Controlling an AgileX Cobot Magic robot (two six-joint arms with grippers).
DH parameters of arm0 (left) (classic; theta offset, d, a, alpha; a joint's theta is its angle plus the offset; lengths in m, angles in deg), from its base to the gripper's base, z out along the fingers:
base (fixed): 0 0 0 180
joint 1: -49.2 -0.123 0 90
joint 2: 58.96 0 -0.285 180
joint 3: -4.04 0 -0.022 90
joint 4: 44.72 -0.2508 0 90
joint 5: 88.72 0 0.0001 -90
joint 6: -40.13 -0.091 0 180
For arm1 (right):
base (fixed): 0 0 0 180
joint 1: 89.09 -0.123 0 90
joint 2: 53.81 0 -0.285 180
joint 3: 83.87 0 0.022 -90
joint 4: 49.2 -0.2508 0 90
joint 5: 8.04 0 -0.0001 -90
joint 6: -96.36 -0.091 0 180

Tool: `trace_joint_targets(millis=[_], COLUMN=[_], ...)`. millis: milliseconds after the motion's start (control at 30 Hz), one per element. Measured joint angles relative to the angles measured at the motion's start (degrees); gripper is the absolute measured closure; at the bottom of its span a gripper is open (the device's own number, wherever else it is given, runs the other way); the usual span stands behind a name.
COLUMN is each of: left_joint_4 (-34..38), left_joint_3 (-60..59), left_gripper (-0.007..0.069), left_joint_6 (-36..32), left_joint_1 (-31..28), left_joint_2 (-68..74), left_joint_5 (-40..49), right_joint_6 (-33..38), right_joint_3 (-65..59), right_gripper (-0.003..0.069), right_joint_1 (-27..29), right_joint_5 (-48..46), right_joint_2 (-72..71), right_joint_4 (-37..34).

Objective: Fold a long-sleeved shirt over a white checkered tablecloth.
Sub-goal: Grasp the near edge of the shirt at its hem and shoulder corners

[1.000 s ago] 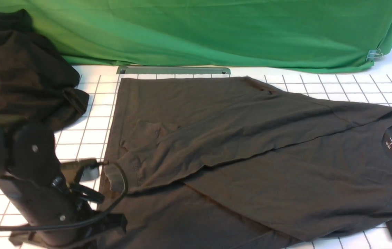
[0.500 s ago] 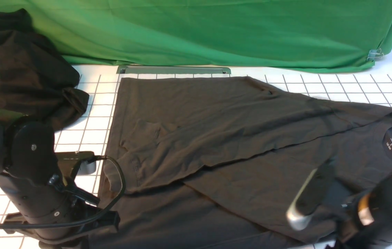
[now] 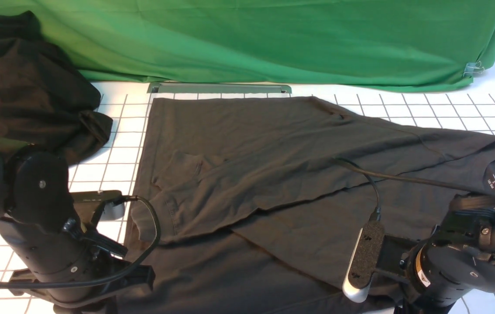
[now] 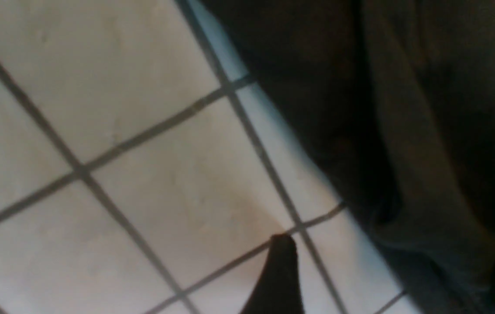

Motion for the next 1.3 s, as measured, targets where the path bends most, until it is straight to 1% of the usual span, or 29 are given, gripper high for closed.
trace_joint_targets(millis=[133,367,767,867,1000,1033,1067,1100,1200,1300], left_joint_4=[0.05,0.12,0.49,0.6,0.67,0.67,0.67,0.67,0.72,0.46], left_joint_3=[0.0,0.0,0.0,0.0,0.0,0.0,0.0,0.0,0.13,1.84], left_gripper=[0.0606,0.0606,0.0606,0.0606,0.0606,0.0606,0.0606,0.0606,0.0606,0.0606], left_joint_6=[-0.06,-0.13,-0.2,-0.2,-0.2,-0.2,-0.2,-0.2,-0.2,-0.3], left_joint_1=[0.0,0.0,0.0,0.0,0.0,0.0,0.0,0.0,0.0,0.0], left_joint_2=[0.0,0.0,0.0,0.0,0.0,0.0,0.0,0.0,-0.24,-1.31], left_joint_5=[0.0,0.0,-0.06,-0.06,-0.06,-0.06,-0.06,-0.06,0.1,1.76], right_joint_6=[0.0,-0.15,0.22,0.3,0.35,0.35,0.35,0.35,0.12,0.0], right_joint_3=[0.1,2.78,3.71,3.83,3.83,3.83,3.83,3.83,3.88,4.6], right_gripper=[0.0074,0.0074,0.0074,0.0092,0.0273,0.0345,0.0358,0.0446,0.0597,0.0615], right_joint_1=[0.0,0.0,0.0,0.0,0.0,0.0,0.0,0.0,0.0,0.0], right_joint_5=[0.06,-3.97,-3.06,-2.95,-2.31,-2.08,-2.07,-1.69,-1.74,-3.76], right_joint_2=[0.0,-0.05,3.42,3.48,3.78,3.91,3.99,4.11,4.17,3.45], right_joint_4=[1.33,1.63,1.7,1.7,1.52,1.52,1.52,1.61,1.92,0.76])
